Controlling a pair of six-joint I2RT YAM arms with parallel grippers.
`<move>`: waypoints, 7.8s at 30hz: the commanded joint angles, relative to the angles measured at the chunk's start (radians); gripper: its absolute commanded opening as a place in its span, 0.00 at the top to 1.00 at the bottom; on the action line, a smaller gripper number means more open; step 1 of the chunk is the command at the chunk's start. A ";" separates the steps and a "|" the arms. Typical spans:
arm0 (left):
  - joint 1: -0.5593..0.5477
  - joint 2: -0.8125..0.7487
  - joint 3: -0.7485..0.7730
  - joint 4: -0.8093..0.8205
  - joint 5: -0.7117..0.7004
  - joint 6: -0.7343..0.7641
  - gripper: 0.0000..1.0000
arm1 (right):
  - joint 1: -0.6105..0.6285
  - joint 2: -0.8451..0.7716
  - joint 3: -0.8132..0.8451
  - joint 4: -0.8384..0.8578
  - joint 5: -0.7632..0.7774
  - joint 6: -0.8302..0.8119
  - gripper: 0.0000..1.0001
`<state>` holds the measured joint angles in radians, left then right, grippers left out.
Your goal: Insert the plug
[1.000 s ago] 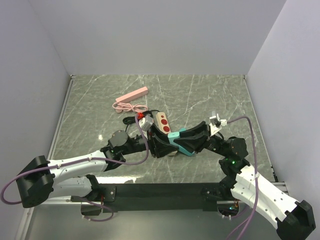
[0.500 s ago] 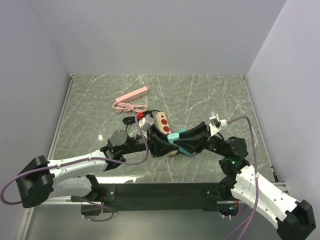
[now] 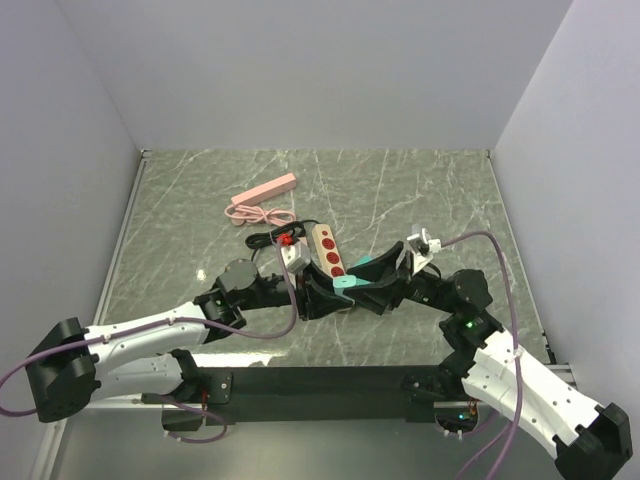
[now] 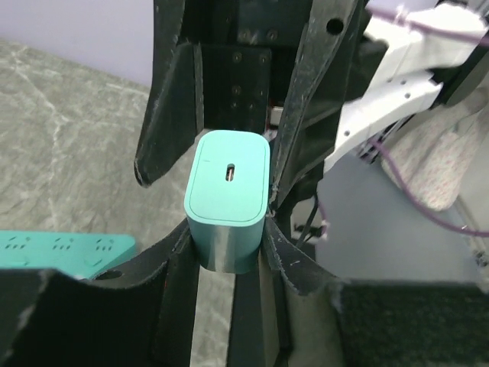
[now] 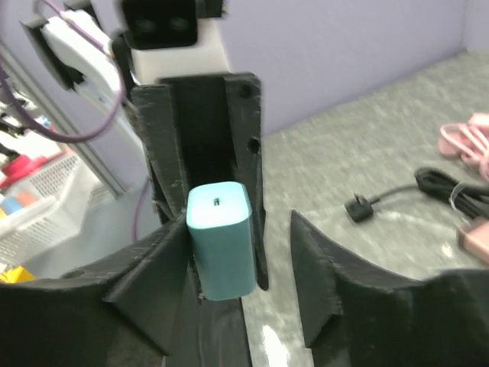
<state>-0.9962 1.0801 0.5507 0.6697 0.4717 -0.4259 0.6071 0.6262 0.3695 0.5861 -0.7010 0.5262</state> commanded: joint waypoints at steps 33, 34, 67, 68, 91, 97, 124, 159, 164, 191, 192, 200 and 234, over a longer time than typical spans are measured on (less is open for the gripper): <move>0.010 0.017 0.166 -0.529 0.317 0.392 0.99 | 0.066 0.092 0.384 -0.853 -0.094 -0.341 0.14; 0.011 0.020 0.167 -0.530 0.317 0.392 0.99 | 0.074 0.093 0.384 -0.856 -0.098 -0.342 0.14; 0.056 -0.003 0.114 -0.458 0.111 0.300 0.01 | 0.215 0.023 0.384 -0.882 0.359 -0.324 1.00; 0.059 -0.005 0.104 -0.450 0.102 0.296 0.01 | 0.215 0.018 0.391 -0.876 0.383 -0.318 1.00; 0.358 0.125 0.021 -0.182 -0.195 -0.010 0.01 | 0.140 0.467 0.436 -0.539 0.683 -0.232 1.00; 0.363 0.201 0.067 -0.174 -0.271 -0.014 0.01 | 0.079 0.585 0.453 -0.453 0.629 -0.215 1.00; 0.447 0.256 0.069 -0.147 -0.248 -0.028 0.01 | 0.016 0.879 0.480 -0.339 0.696 -0.152 1.00; 0.449 0.307 0.074 -0.117 -0.206 -0.043 0.01 | 0.033 0.900 0.393 -0.289 0.679 -0.111 1.00; 0.449 0.319 0.075 -0.110 -0.194 -0.048 0.00 | 0.052 0.918 0.407 -0.301 0.699 -0.112 1.00; 0.449 0.302 0.046 -0.091 -0.189 -0.054 0.01 | 0.184 0.940 0.454 -0.445 0.974 -0.077 1.00; 0.449 0.302 0.046 -0.090 -0.188 -0.056 0.01 | 0.189 0.942 0.459 -0.457 0.982 -0.072 1.00; 0.449 0.285 0.029 -0.087 -0.193 -0.056 0.01 | 0.241 0.998 0.519 -0.523 1.045 -0.061 1.00; 0.455 0.230 -0.006 -0.085 -0.205 -0.050 0.01 | 0.347 1.150 0.480 -0.601 1.103 0.015 1.00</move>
<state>-0.5434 1.3548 0.5480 0.5491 0.2592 -0.4679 0.9318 1.6859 0.9031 0.0933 0.5343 0.4854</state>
